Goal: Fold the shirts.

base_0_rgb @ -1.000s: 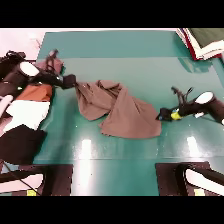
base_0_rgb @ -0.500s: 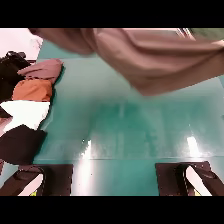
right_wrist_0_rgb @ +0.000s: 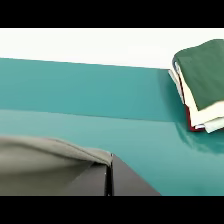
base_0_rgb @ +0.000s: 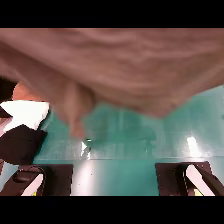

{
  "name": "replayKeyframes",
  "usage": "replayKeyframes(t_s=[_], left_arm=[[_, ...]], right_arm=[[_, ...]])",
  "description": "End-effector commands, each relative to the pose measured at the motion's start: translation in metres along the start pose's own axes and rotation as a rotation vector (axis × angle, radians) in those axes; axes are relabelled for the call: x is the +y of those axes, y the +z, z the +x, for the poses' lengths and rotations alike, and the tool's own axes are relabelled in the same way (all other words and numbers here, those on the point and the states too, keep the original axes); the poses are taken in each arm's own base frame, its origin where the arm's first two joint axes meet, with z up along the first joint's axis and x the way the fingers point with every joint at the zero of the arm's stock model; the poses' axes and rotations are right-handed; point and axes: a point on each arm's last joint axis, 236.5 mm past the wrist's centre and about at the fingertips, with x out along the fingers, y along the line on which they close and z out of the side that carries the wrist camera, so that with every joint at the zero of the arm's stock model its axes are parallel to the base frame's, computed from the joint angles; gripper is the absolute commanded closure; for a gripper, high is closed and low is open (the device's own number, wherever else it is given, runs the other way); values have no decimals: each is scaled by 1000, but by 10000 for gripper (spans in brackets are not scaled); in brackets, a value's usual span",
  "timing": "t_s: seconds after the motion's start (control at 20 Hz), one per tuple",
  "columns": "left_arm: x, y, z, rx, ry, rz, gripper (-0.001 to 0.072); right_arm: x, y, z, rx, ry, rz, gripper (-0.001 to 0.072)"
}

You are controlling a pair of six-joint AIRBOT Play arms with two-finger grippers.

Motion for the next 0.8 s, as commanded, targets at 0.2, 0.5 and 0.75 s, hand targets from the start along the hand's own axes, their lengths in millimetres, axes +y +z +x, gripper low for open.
replayKeyframes(t_s=[0.2,0.5,0.75], left_arm=[[-14,-220,115,713,-207,-246,678],[34,-401,216,900,-79,-366,646],[93,-390,244,850,41,-479,130]], right_arm=[[-17,-121,154,546,83,74,700],[-8,-261,284,897,106,57,699],[-10,-243,311,874,114,40,389]])
